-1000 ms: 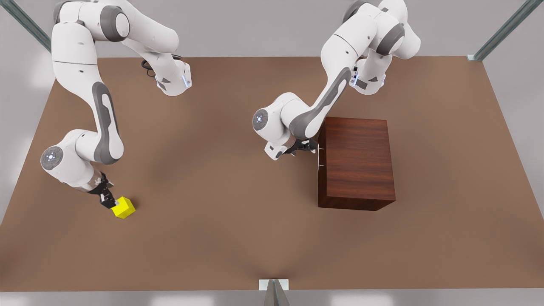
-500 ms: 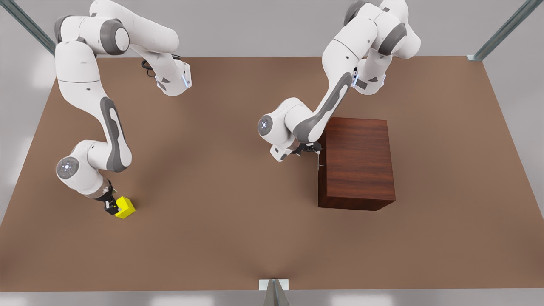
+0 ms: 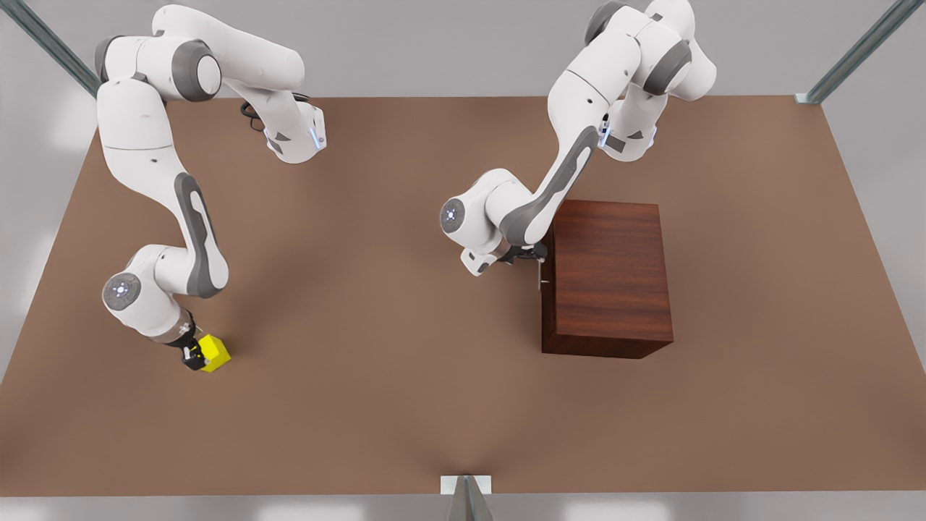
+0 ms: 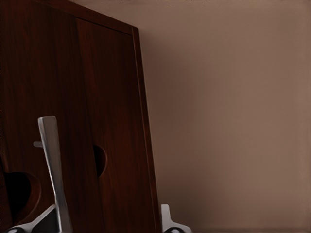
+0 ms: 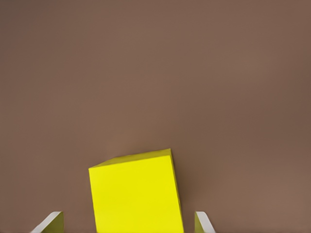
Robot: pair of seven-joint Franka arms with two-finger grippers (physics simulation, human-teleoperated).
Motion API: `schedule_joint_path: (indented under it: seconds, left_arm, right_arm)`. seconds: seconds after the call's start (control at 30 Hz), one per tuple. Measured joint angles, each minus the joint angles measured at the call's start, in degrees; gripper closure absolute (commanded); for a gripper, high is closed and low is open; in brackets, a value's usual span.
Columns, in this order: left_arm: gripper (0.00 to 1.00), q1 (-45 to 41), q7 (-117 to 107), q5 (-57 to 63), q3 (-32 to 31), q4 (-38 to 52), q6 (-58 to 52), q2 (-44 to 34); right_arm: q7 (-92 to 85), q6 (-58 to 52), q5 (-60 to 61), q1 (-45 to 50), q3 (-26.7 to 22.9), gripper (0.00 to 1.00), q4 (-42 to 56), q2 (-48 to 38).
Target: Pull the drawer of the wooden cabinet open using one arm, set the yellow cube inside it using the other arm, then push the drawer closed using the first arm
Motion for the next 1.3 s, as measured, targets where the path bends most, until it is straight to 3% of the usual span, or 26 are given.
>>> schedule_joint_path:
  seconds: [0.57, 0.63, 0.67, 0.7, 1.0, 1.3]
  left_arm:
    - [0.0, -0.1, 0.3, 0.2, 0.1, 0.0, 0.4, 0.2]
    - [0.0, -0.2, 0.3, 0.1, 0.0, 0.3, 0.5, 0.4]
    - [0.0, -0.2, 0.2, 0.1, 0.0, 0.3, 0.7, 0.4]
    - [0.0, -0.2, 0.2, 0.1, 0.0, 0.4, 0.9, 0.6]
    - [0.0, -0.8, -0.1, -0.5, -0.7, 2.3, 1.5, 1.2]
    - [0.0, -1.8, -0.7, -2.1, -1.1, 5.5, 1.1, 2.7]
  right_arm:
    - [0.2, 5.2, -2.7, -0.2, -0.1, 0.0, 1.8, 6.1]
    - [0.1, 5.6, -3.0, -0.3, -0.1, 0.28, 1.7, 6.1]
    - [-0.1, 5.8, -3.0, -0.3, -0.1, 0.37, 1.7, 6.1]
    - [-0.2, 6.1, -3.0, -0.4, -0.2, 0.41, 1.7, 6.1]
    - [-1.1, 4.7, -2.5, 0.2, 0.8, 0.37, 1.8, 2.7]
    - [3.2, -4.4, -2.2, 0.2, 9.8, 0.4, 4.9, -3.4]
